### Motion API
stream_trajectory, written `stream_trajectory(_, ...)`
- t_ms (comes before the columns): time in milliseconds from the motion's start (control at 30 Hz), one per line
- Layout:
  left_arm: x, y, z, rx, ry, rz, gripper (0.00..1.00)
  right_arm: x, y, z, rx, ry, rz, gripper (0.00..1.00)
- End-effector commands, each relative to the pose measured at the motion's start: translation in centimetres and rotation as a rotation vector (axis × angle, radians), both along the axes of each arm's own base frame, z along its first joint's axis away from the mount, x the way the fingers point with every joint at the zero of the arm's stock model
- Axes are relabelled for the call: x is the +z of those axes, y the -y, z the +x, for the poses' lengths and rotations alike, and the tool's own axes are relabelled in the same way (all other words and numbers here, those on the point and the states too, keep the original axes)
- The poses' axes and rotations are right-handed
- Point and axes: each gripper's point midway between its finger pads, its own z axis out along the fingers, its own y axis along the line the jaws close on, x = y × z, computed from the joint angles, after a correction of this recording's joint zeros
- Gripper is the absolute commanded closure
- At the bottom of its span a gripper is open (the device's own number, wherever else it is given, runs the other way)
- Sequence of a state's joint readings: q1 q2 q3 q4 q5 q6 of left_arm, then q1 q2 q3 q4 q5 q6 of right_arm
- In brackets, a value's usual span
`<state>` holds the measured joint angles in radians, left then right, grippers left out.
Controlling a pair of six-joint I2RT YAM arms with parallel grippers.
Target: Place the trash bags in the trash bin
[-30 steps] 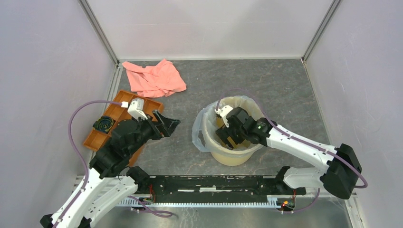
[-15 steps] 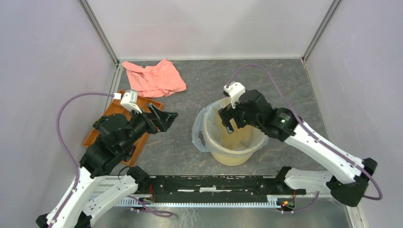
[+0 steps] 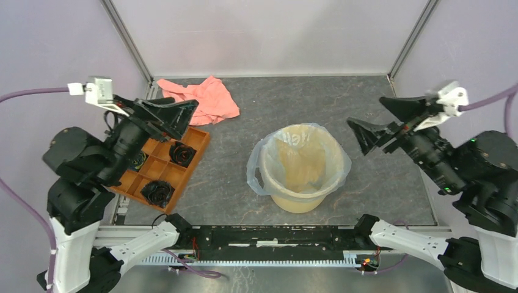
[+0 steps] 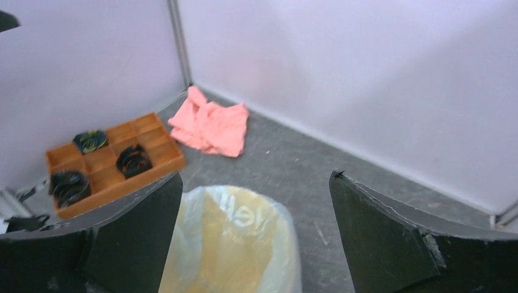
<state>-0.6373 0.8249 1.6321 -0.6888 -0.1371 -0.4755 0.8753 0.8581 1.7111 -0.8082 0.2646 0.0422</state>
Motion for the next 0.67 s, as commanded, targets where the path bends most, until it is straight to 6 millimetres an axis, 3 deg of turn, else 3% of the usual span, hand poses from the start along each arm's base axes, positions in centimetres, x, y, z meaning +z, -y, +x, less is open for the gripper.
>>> stream_trajectory(0, 3.1, -1.3, -0.2, 0.046, 0.090, 0.046, 0.00, 1.6, 2.0, 0.5, -0.091, 0.067, -0.021, 0.02)
stream_trajectory(167, 4.9, -2.0, -0.5, 0.070, 0.126, 0.024, 0.00, 2.3, 3.2, 0.4, -0.128, 0.104, 0.006, 0.02)
stream_trajectory(333, 5.0, -2.1, -0.4, 0.079, 0.130, 0.017, 0.00, 2.3, 3.5, 0.2, -0.133, 0.116, 0.023, 0.02)
stream_trajectory(467, 4.7, -2.0, -0.2, 0.081, 0.127, 0.026, 0.00, 1.7, 3.5, 0.1, -0.126, 0.113, 0.026, 0.02)
stream_trajectory(533, 4.5, -2.0, -0.1, 0.083, 0.122, 0.032, 0.00, 0.8, 2.4, 0.0, -0.079, 0.128, 0.005, 0.02)
stream_trajectory(633, 4.3, -1.9, 0.0, 0.082, 0.120, 0.036, 0.00, 0.0, 2.5, 0.9, -0.125, 0.094, -0.009, 0.02)
